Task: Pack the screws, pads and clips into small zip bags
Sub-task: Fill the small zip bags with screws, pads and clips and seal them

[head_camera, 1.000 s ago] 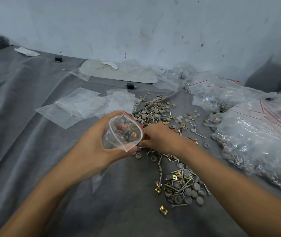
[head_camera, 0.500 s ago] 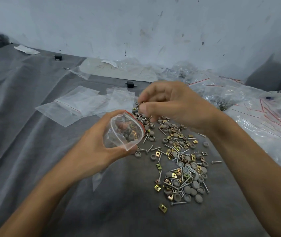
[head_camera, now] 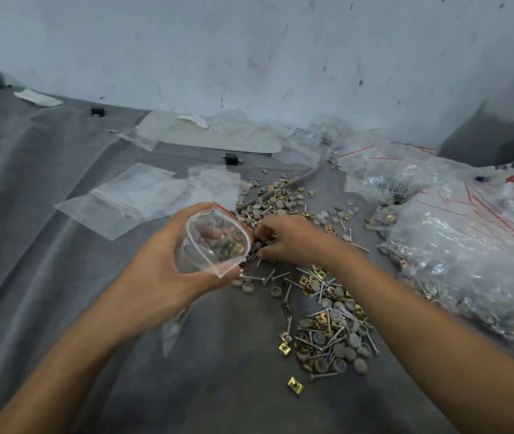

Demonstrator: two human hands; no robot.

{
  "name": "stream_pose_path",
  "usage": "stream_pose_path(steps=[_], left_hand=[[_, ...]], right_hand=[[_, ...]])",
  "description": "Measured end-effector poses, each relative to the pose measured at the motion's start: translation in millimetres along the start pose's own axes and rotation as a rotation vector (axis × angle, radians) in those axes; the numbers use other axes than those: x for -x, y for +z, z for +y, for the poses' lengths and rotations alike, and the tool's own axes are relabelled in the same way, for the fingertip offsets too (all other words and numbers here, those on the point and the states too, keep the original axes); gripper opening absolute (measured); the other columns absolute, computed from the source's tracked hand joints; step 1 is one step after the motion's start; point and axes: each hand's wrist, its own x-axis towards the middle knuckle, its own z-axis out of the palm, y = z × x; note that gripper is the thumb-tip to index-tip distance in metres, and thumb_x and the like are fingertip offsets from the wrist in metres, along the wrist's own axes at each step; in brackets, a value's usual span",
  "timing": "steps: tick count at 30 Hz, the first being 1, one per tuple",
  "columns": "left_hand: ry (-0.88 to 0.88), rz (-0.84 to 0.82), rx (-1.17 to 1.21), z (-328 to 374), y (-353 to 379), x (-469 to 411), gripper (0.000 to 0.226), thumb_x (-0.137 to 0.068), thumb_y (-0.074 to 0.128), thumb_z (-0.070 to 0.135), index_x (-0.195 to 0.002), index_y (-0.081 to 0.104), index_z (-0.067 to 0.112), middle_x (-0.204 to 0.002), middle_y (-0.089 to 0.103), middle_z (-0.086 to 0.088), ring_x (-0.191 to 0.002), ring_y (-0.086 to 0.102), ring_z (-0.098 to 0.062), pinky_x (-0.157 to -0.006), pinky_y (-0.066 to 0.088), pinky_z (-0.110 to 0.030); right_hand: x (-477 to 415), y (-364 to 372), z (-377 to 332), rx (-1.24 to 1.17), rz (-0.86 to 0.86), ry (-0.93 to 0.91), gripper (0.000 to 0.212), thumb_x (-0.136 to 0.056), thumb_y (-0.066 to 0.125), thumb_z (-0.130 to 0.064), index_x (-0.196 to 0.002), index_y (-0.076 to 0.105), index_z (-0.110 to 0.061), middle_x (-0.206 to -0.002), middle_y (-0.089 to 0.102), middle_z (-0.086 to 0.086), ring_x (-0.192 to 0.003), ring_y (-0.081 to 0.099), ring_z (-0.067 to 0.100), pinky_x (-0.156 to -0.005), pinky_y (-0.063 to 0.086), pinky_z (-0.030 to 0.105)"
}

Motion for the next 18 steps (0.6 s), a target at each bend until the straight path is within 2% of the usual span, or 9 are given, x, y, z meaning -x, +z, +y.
stream_pose_path(steps=[4,9,12,15,17,18], left_hand=[[-0.009,0.012,-0.011,0,1,0,0.064,-0.067,0.084,0.042,-0.121,0.051,0.049,-0.111,0.066,0.033,-0.102,0.062,0.014,-0.077,0.041,0.003],[-0.014,0.013,-0.022,-2,-3,0,0.064,-0.067,0.085,0.041,-0.12,0.051,0.051,-0.111,0.066,0.033,-0.103,0.062,0.014,-0.078,0.041,0.003],[-0.056,0.011,0.02,-5,-11,-2,0.068,-0.069,0.086,0.046,-0.127,0.05,0.049,-0.116,0.069,0.022,-0.107,0.066,0.004,-0.084,0.05,-0.008],[-0.098,0.05,0.259,-1,-19,-3,0.074,-0.064,0.088,0.057,-0.129,0.058,0.039,-0.122,0.07,0.013,-0.111,0.068,-0.006,-0.084,0.056,-0.02],[-0.138,0.092,0.574,0,-25,-5,0.069,-0.058,0.09,0.057,-0.119,0.069,0.032,-0.123,0.071,0.003,-0.113,0.068,-0.015,-0.087,0.058,-0.031],[-0.158,0.101,0.726,0,-29,-5,0.065,-0.063,0.088,0.055,-0.118,0.07,0.027,-0.123,0.071,-0.002,-0.114,0.067,-0.019,-0.09,0.058,-0.037]], right_hand=[[-1,10,3,-0.09,0.056,0.009,0.027,-0.084,0.081,-0.033,-0.105,0.066,-0.025,-0.092,0.052,-0.023,-0.098,0.057,0.011,-0.076,0.046,0.027],[9,0,12,-0.069,-0.023,0.049,0.015,-0.09,0.075,-0.033,-0.089,0.061,-0.032,-0.092,0.06,-0.015,-0.089,0.058,0.008,-0.069,0.044,0.026],[15,-9,19,0.08,-0.014,0.088,0.009,-0.094,0.069,-0.025,-0.094,0.06,-0.025,-0.094,0.058,-0.007,-0.089,0.058,0.016,-0.064,0.04,0.026],[19,-11,12,0.144,-0.007,0.036,0.019,-0.093,0.068,-0.021,-0.11,0.062,-0.021,-0.108,0.054,-0.002,-0.099,0.053,0.017,-0.079,0.045,0.033],[19,-10,3,0.124,-0.068,-0.021,0.019,-0.092,0.07,-0.023,-0.111,0.067,-0.021,-0.107,0.055,-0.004,-0.101,0.054,0.015,-0.085,0.048,0.034],[18,-8,0,0.124,-0.092,-0.036,0.019,-0.093,0.07,-0.024,-0.111,0.069,-0.021,-0.105,0.055,-0.007,-0.102,0.055,0.014,-0.085,0.047,0.032]])
